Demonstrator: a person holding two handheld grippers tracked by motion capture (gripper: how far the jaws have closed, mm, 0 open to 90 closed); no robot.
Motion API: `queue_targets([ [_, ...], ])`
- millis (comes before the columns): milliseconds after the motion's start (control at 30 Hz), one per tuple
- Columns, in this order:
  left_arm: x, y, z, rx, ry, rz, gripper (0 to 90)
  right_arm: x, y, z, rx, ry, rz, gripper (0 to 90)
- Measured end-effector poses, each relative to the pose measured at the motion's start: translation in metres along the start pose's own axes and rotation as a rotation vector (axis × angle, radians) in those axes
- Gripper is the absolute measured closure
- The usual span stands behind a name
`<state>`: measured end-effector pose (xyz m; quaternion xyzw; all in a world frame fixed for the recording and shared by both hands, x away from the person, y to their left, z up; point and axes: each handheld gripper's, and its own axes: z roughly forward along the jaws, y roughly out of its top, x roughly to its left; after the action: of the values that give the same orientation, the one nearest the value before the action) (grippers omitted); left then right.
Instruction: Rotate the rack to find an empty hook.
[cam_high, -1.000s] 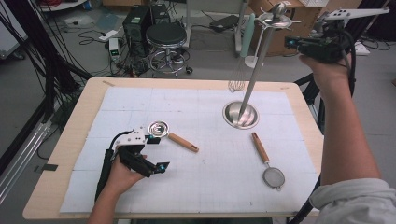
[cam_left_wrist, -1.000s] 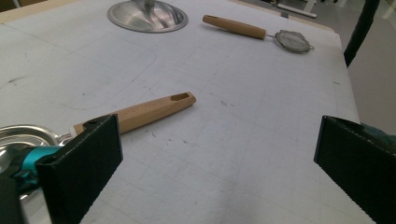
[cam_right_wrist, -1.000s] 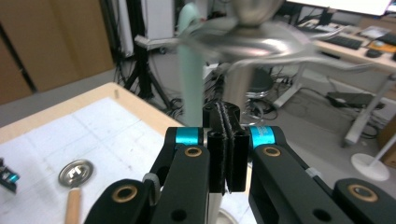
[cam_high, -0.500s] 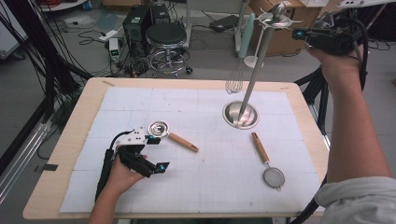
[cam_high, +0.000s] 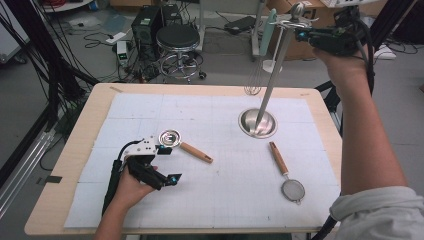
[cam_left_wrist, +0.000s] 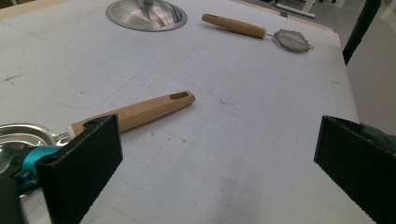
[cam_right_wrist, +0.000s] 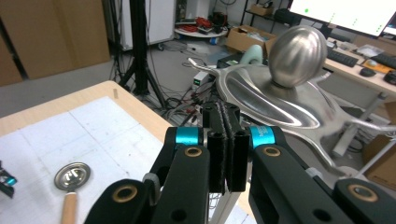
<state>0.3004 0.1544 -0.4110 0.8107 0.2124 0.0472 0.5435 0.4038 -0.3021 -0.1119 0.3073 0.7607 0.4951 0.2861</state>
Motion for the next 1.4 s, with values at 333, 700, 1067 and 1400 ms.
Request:
queue_targets([
  [333,0.0,0.0,-0.001,0.001,0.0,0.007,1.6,0.005,0.001,0.008,0.007,0.0,0.008,89.4],
  [700,0.0,0.0,-0.001,0.005,0.0,0.004,1.6,0.006,-0.022,0.005,-0.019,0.049,0.037,72.2],
  [1067,-0.001,0.0,-0.001,0.007,0.0,0.005,1.6,0.011,-0.054,0.01,-0.032,0.119,0.052,59.2],
  [1400,-0.001,0.0,-0.001,0.003,-0.003,0.005,1.6,0.023,-0.085,0.026,-0.014,0.198,0.044,44.9],
])
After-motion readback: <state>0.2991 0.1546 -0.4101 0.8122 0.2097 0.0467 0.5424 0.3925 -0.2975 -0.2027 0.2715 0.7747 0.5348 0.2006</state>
